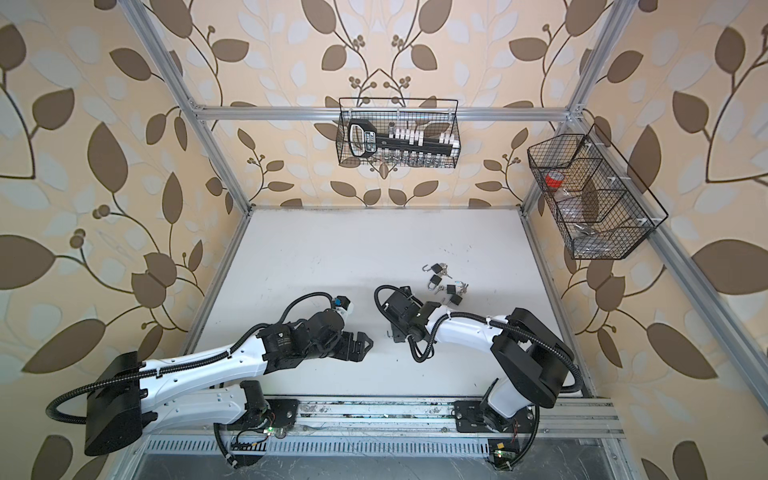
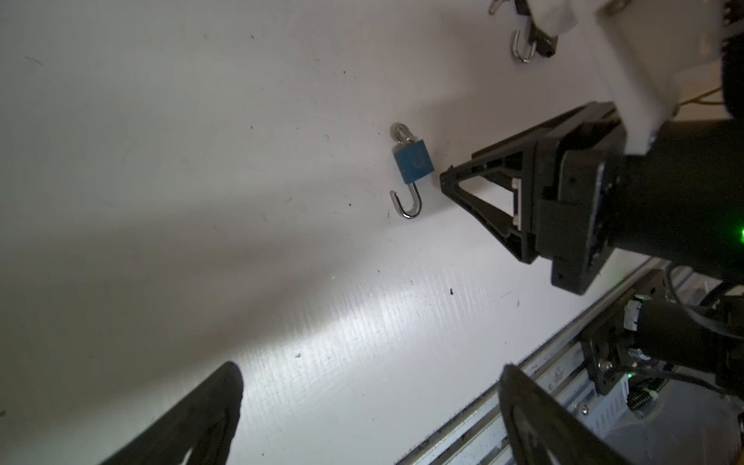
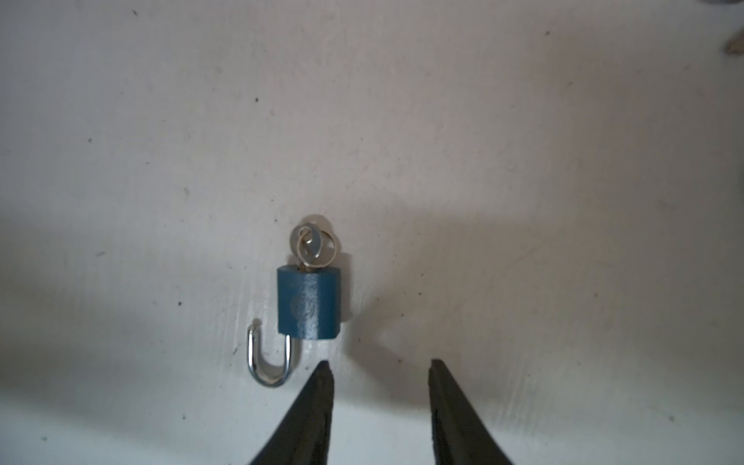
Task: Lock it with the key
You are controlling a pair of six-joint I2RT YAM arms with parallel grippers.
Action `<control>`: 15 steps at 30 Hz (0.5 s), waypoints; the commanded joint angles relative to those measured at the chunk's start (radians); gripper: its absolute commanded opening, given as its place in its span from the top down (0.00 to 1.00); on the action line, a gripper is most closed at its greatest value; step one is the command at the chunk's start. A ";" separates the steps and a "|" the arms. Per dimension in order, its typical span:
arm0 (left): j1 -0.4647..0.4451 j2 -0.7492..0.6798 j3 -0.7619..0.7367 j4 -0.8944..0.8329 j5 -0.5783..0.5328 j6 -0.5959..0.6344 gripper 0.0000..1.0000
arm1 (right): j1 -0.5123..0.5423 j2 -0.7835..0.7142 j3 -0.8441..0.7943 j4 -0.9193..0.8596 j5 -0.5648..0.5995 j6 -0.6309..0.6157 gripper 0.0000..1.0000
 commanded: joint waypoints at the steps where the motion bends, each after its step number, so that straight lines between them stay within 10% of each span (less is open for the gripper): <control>1: 0.025 -0.038 -0.019 0.002 -0.052 -0.052 0.02 | 0.001 0.033 0.013 -0.021 0.005 -0.025 0.59; 15: 0.256 -0.188 -0.056 -0.090 0.030 -0.031 0.01 | 0.050 0.151 0.094 -0.030 0.051 -0.051 0.49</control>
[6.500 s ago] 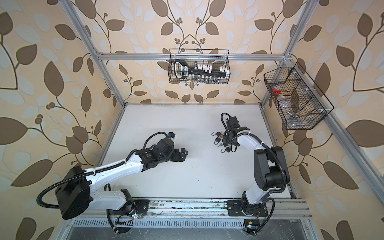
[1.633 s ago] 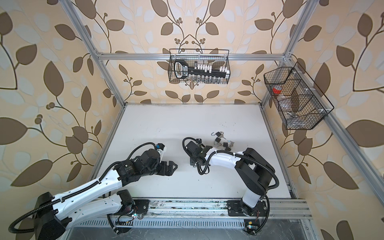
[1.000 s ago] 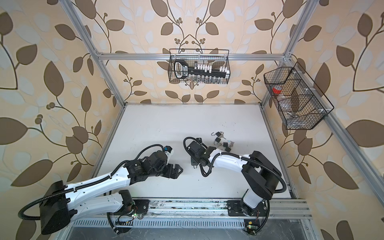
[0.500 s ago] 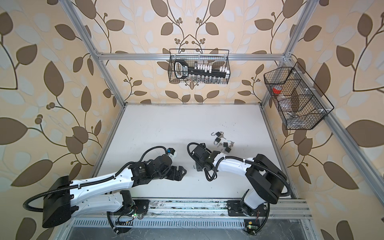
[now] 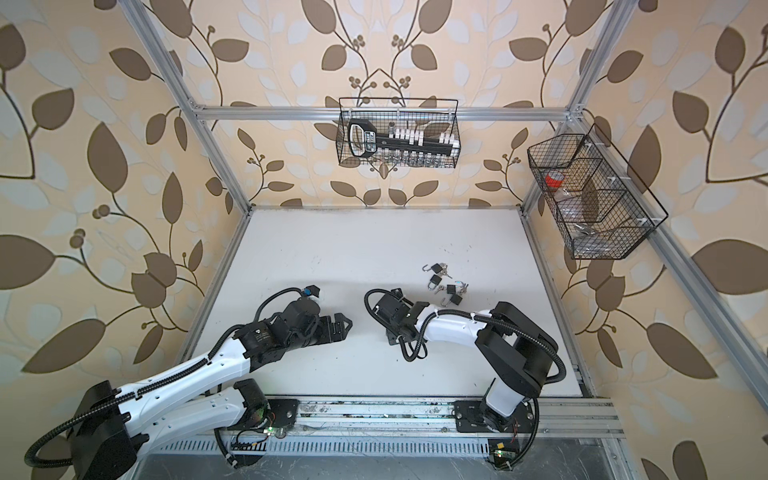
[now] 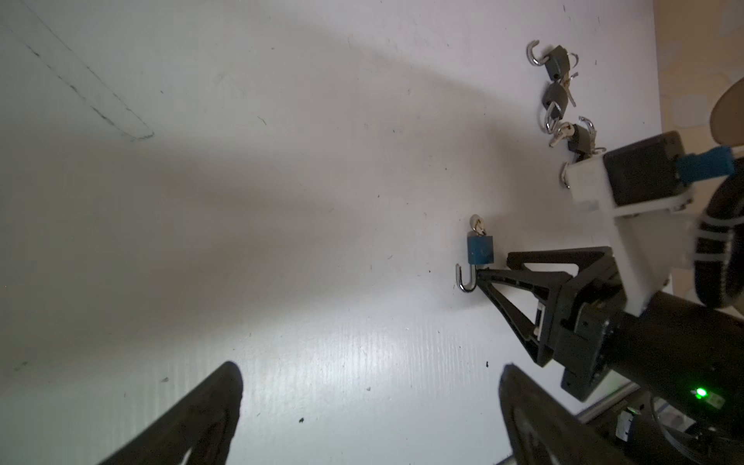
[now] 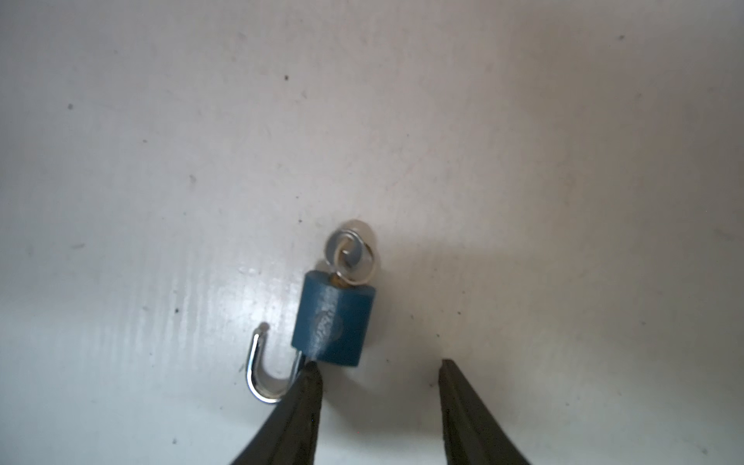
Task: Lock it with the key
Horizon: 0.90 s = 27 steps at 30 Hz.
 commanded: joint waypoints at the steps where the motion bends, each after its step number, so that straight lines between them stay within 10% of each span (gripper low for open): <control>1: 0.017 -0.031 0.005 -0.037 0.018 0.014 0.01 | 0.004 0.068 0.038 -0.024 0.032 -0.021 0.48; 27: 0.018 -0.030 -0.006 -0.014 0.056 -0.002 0.01 | -0.062 0.098 0.048 0.041 -0.254 -0.223 0.45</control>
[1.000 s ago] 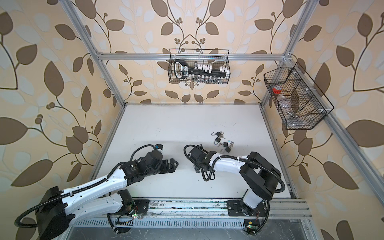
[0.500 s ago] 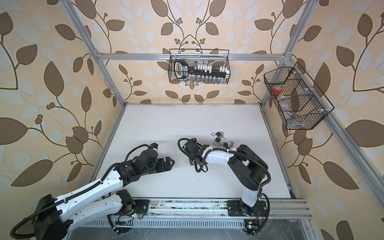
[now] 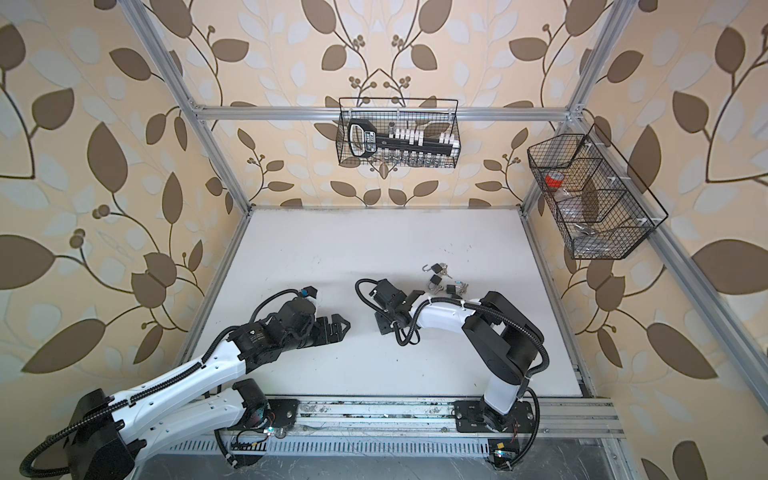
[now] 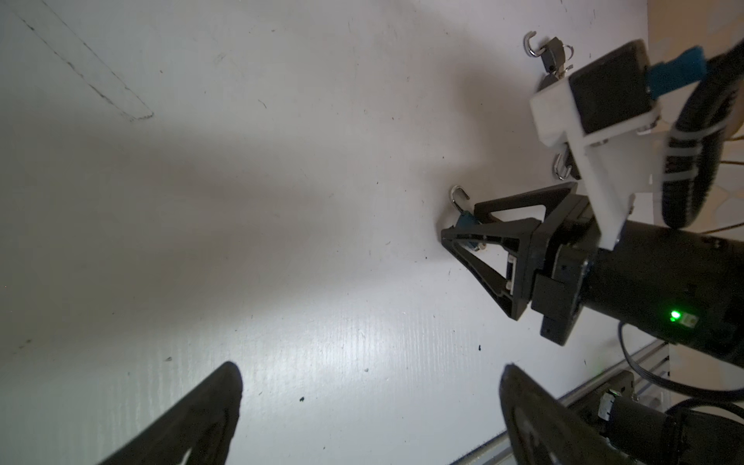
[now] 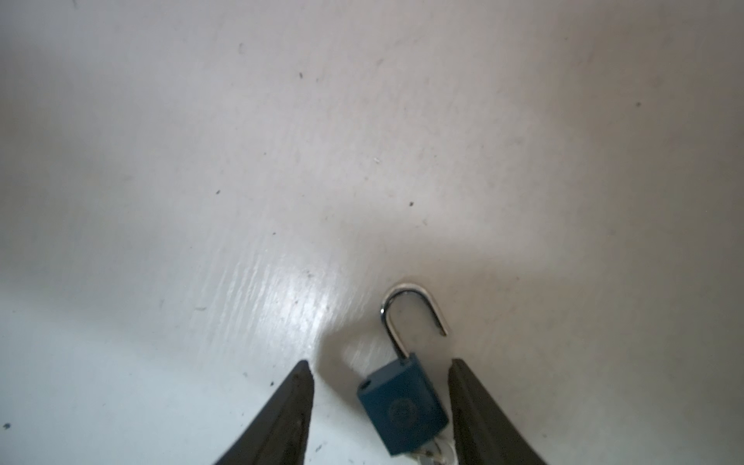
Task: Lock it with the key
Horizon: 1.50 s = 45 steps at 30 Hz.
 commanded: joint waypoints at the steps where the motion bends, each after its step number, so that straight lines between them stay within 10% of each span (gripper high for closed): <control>1: 0.010 -0.006 -0.004 0.024 0.009 -0.006 0.01 | 0.009 0.018 -0.038 -0.057 -0.072 -0.023 0.46; 25: 0.053 -0.035 0.025 -0.013 0.004 -0.019 0.01 | 0.043 0.077 -0.001 -0.119 0.080 -0.038 0.77; 35: 0.053 -0.041 0.265 -0.192 -0.178 -0.004 0.01 | 0.043 -0.187 -0.003 -0.086 0.098 -0.009 1.00; 45: 0.053 -0.131 0.360 -0.066 -0.017 0.203 0.01 | 0.043 -0.541 -0.080 0.123 0.160 0.072 1.00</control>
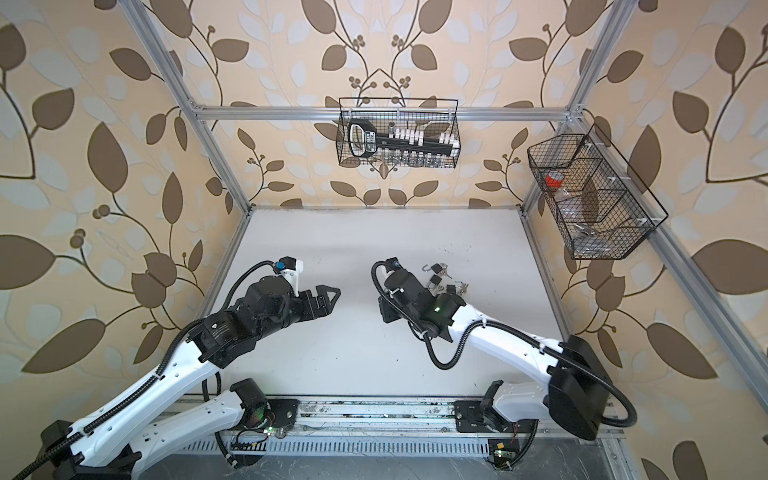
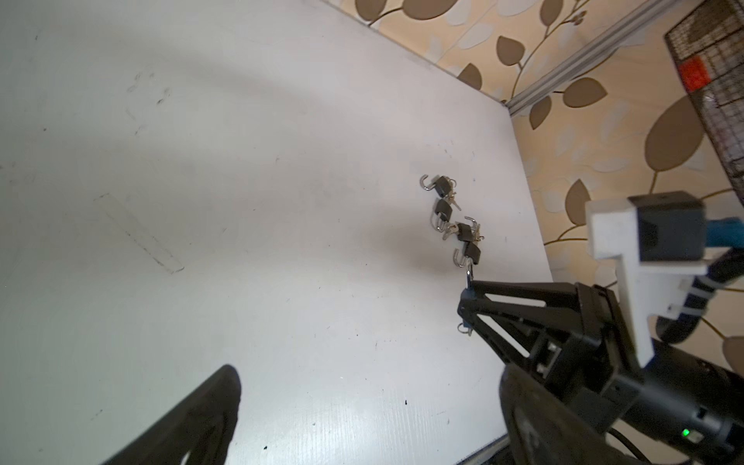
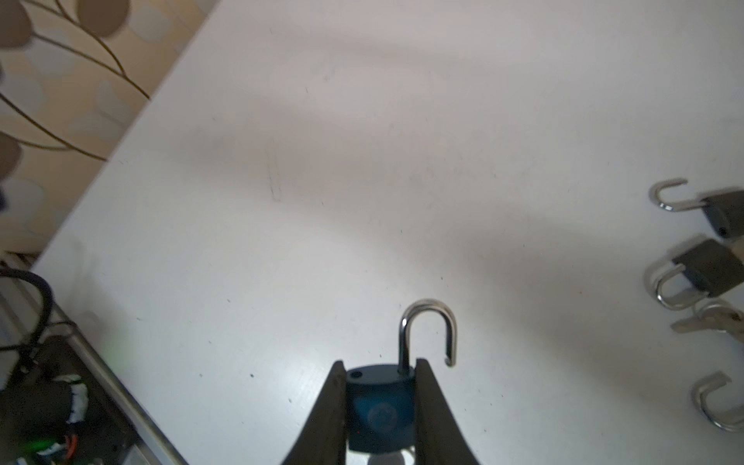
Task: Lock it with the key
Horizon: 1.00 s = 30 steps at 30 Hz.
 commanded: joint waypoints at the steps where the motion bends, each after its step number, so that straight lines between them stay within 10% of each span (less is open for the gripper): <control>1: 0.007 -0.007 0.087 0.051 0.054 0.118 0.01 | 0.003 -0.069 -0.047 0.099 0.067 0.017 1.00; 20: 0.009 0.105 0.269 0.306 0.579 0.263 0.18 | -0.126 -0.227 0.078 0.030 -0.833 -0.308 1.00; 30: 0.009 0.127 0.247 0.410 0.745 0.217 0.24 | -0.125 -0.224 0.105 0.123 -1.002 -0.237 1.00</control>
